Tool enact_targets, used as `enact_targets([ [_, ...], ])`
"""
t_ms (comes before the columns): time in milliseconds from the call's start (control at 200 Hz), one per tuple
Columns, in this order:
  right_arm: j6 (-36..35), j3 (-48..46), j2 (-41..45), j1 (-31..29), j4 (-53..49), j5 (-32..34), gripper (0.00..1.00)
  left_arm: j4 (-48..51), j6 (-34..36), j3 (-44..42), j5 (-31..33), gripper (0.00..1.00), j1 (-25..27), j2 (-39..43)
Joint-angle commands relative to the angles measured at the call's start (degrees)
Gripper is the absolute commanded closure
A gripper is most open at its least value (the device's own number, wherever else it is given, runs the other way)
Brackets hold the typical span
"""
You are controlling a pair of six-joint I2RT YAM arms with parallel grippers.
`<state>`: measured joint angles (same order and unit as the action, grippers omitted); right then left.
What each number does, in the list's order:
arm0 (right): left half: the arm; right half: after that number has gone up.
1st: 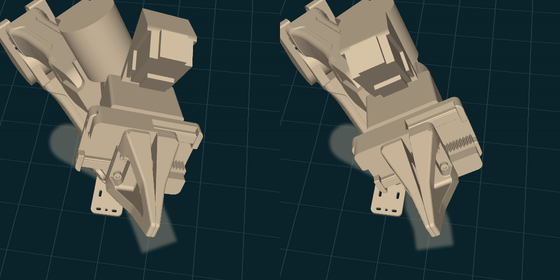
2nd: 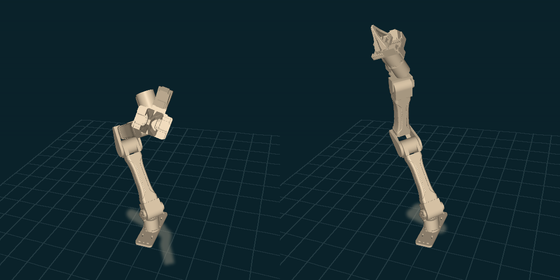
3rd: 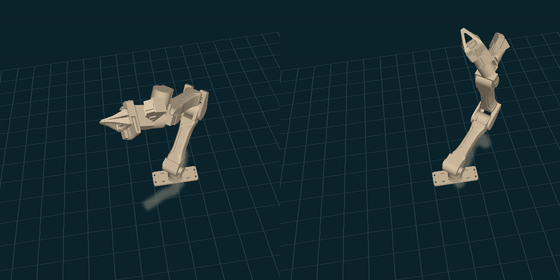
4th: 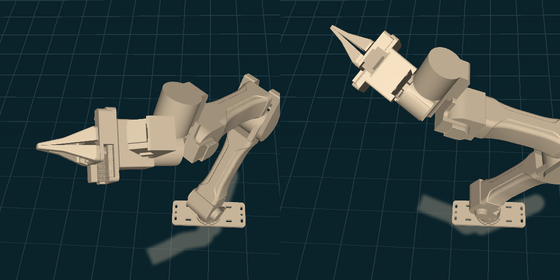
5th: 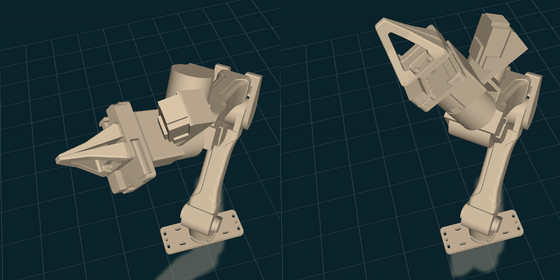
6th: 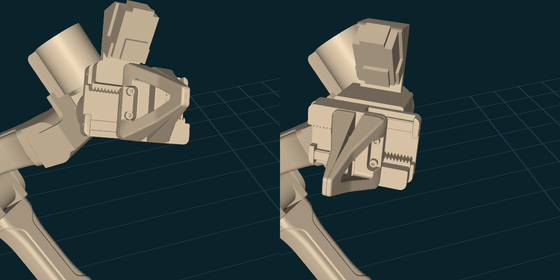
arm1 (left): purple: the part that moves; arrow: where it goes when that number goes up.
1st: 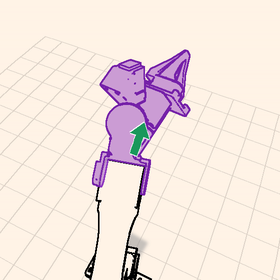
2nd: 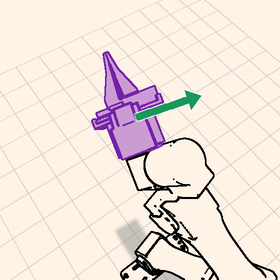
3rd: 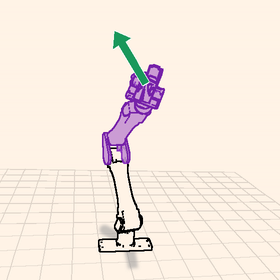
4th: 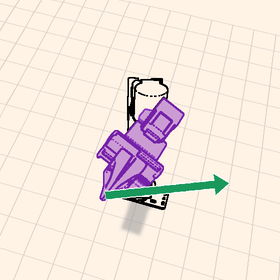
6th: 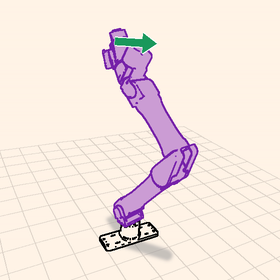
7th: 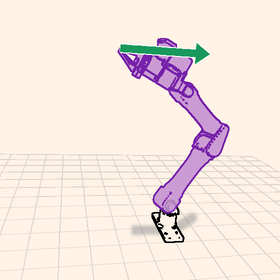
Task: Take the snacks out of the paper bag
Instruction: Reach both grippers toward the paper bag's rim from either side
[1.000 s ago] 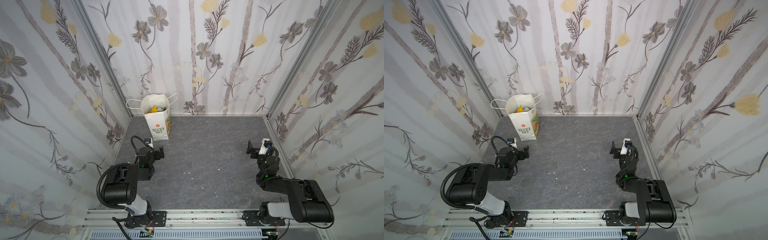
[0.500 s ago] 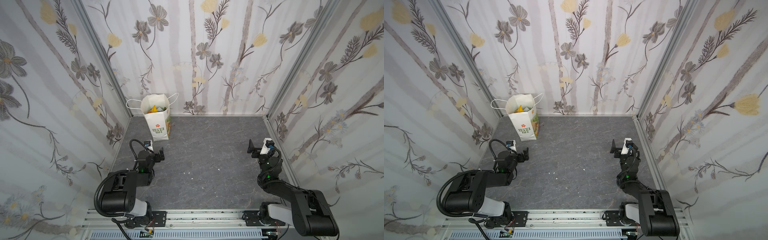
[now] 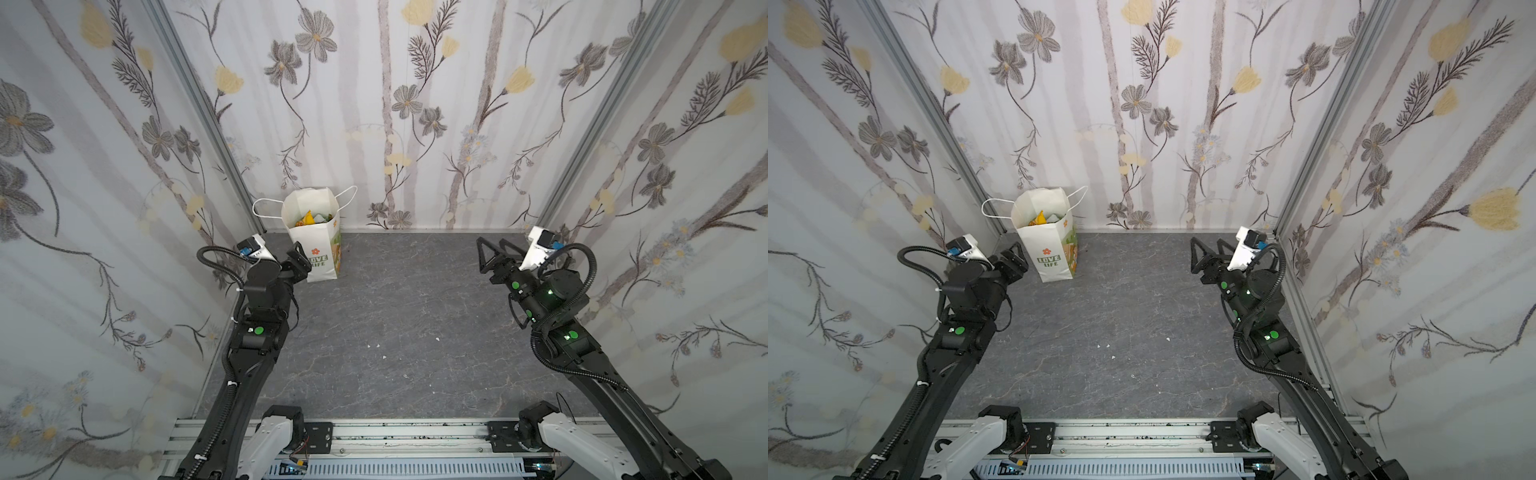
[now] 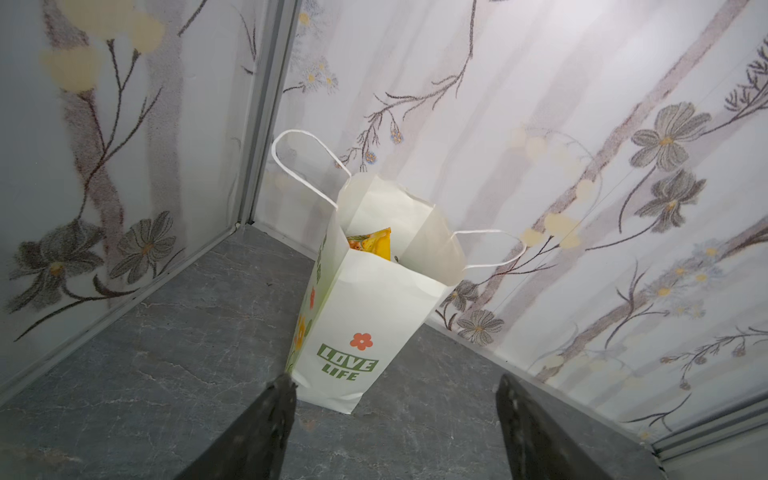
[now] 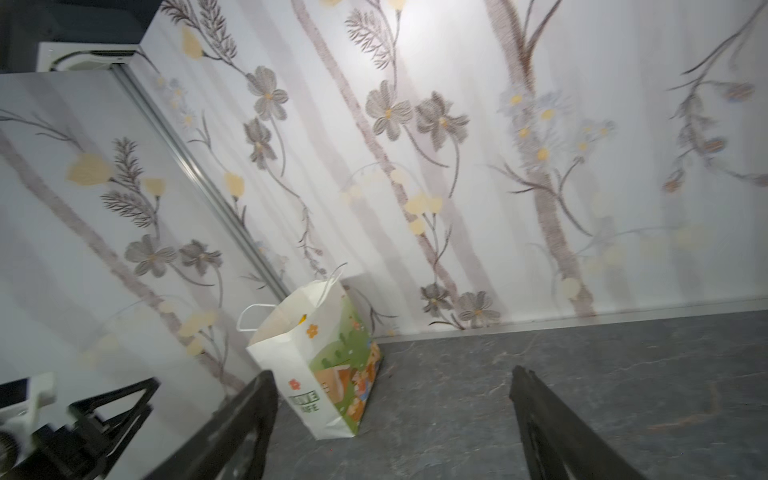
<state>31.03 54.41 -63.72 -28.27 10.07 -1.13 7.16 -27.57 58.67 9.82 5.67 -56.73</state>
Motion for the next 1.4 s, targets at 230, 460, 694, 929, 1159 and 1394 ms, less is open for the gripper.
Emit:
enact_targets([
  [230, 3.39, 20.00, -18.44, -13.07, -21.63, 2.31, 0.13, 40.34, 1.76, 48.56, -8.07, 0.32, -8.88, -34.50],
  [460, 1.91, 22.57, -22.53, -13.30, -24.74, 1.08, 0.13, 60.36, 7.83, 88.49, -12.67, 0.36, -10.77, -63.58],
  [694, 1.50, 23.10, -24.19, -13.30, -25.98, 3.10, 0.11, 63.94, 11.40, 99.21, -9.20, 0.38, -11.21, -75.78],
  [929, 1.02, 24.47, -26.17, -13.31, -26.85, 2.35, 0.11, 60.76, 14.26, 92.11, -9.08, 0.37, -11.24, -74.71],
  [1159, 1.97, 24.95, -26.92, -13.36, -25.90, 3.56, 0.11, 63.91, 14.87, 92.94, -18.01, 0.88, -10.82, -76.49],
  [1394, 3.75, 25.57, -27.08, -13.21, -25.73, 6.69, 0.12, 68.78, 15.33, 89.87, -23.47, 1.00, -8.22, -73.36],
])
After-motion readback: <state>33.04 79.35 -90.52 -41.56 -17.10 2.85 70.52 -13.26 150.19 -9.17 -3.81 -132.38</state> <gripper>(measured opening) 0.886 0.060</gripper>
